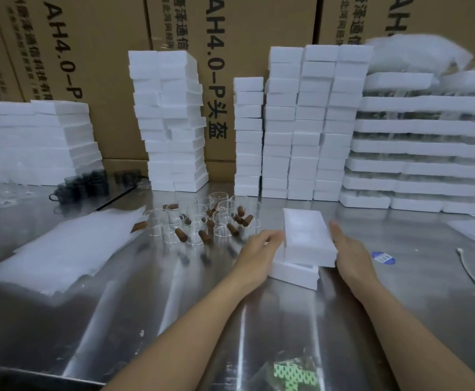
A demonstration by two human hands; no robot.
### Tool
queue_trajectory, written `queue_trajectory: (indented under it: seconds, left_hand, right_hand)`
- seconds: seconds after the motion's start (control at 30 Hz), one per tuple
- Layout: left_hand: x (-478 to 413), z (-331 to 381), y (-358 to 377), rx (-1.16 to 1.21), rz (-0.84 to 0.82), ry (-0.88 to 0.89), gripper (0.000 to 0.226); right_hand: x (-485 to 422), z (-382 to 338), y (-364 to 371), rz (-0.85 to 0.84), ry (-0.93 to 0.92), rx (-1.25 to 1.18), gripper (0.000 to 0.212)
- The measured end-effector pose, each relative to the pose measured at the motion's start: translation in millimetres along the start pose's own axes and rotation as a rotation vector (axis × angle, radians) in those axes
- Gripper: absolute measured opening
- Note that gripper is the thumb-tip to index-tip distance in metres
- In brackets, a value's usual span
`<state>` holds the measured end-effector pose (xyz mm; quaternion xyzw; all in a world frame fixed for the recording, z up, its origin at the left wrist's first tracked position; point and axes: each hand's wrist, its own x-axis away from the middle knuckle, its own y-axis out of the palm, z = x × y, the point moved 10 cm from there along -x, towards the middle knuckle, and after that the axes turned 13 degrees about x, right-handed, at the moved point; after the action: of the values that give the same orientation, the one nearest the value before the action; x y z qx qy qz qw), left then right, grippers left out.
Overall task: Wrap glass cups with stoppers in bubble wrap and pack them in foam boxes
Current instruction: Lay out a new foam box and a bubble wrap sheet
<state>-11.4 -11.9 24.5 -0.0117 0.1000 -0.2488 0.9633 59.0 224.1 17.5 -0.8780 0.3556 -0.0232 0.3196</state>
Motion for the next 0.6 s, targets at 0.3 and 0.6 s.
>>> queue_trajectory:
  seconds: [0.3,0.6]
  left_hand:
    - [32.4,64.6,-53.9,-0.126,0.365,0.414,0.018]
    - [95.0,96.0,-246.2,-0.579,0.81,0.28,0.039]
  right_hand:
    - [0.3,3.9,-5.6,0.03,-0.024,-0.211,0.082]
    - [31.7,-23.7,-42.5,0.282,-0.235,-0.167,0.063]
